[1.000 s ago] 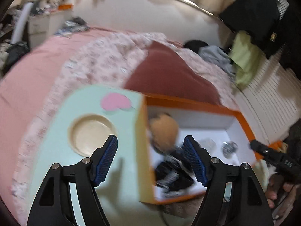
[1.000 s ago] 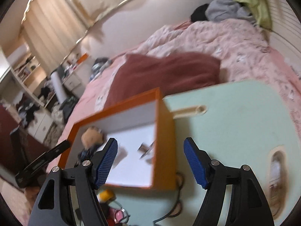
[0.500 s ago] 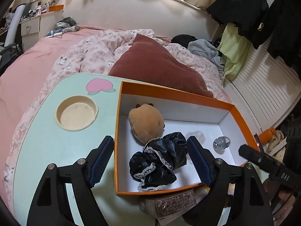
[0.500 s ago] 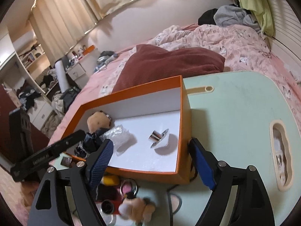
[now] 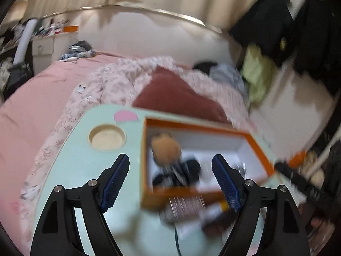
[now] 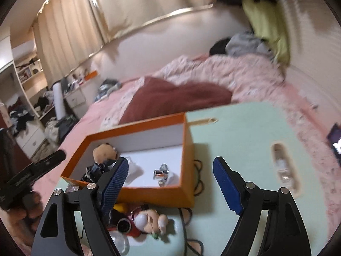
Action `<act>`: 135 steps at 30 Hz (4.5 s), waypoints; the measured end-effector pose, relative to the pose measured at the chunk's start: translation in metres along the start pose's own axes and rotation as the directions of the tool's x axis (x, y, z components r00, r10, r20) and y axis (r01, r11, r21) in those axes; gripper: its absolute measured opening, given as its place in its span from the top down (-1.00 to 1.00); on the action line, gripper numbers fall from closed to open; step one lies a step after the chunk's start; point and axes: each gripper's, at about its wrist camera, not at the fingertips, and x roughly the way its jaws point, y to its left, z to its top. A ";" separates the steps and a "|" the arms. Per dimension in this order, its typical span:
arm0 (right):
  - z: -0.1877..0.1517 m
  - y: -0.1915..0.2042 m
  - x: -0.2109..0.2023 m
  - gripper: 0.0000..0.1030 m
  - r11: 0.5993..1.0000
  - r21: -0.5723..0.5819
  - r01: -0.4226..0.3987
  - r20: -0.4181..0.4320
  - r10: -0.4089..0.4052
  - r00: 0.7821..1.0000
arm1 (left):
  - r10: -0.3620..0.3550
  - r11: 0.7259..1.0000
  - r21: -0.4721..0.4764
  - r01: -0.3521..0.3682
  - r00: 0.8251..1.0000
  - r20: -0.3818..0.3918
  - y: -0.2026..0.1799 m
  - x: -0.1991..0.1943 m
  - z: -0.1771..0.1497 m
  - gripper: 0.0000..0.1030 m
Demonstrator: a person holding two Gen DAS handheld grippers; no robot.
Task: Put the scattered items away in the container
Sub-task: 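Withdraw both open tools from the box back toward the remaining items, then grasp the silver patterned card box with the left tool while the right tool grasps the white duck, then hold the card box and duck lifted above the tray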
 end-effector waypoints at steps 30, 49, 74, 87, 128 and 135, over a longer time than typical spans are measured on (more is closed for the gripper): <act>-0.076 0.028 0.026 -1.00 0.959 -0.268 0.094 -0.337 -0.185 0.923 | 0.153 0.982 0.148 -0.122 0.963 -0.222 -0.025 0.031 -0.080 -1.00; -0.078 0.031 0.027 -1.00 0.959 -0.270 0.090 -0.335 -0.181 0.925 | 0.108 0.994 0.047 -0.101 0.976 -0.188 -0.010 0.053 -0.028 0.01; -0.063 0.016 0.016 -0.54 0.994 -0.107 0.025 -0.262 -0.052 0.964 | 0.037 0.997 -0.069 -0.039 0.999 -0.031 0.012 -0.008 -0.071 0.17; -0.042 0.031 0.027 -0.11 0.989 -0.145 0.013 -0.224 -0.046 0.973 | 0.031 0.997 -0.072 -0.032 0.999 -0.022 0.015 -0.011 -0.070 0.17; -0.065 0.053 0.011 0.18 0.958 -0.281 0.060 -0.095 -0.090 0.991 | 0.036 0.998 -0.049 -0.038 0.999 -0.024 0.009 -0.008 -0.072 0.17; -0.066 0.054 0.012 0.18 0.958 -0.281 0.058 -0.098 -0.089 0.991 | 0.036 0.998 -0.049 -0.037 0.999 -0.026 0.009 -0.008 -0.072 0.17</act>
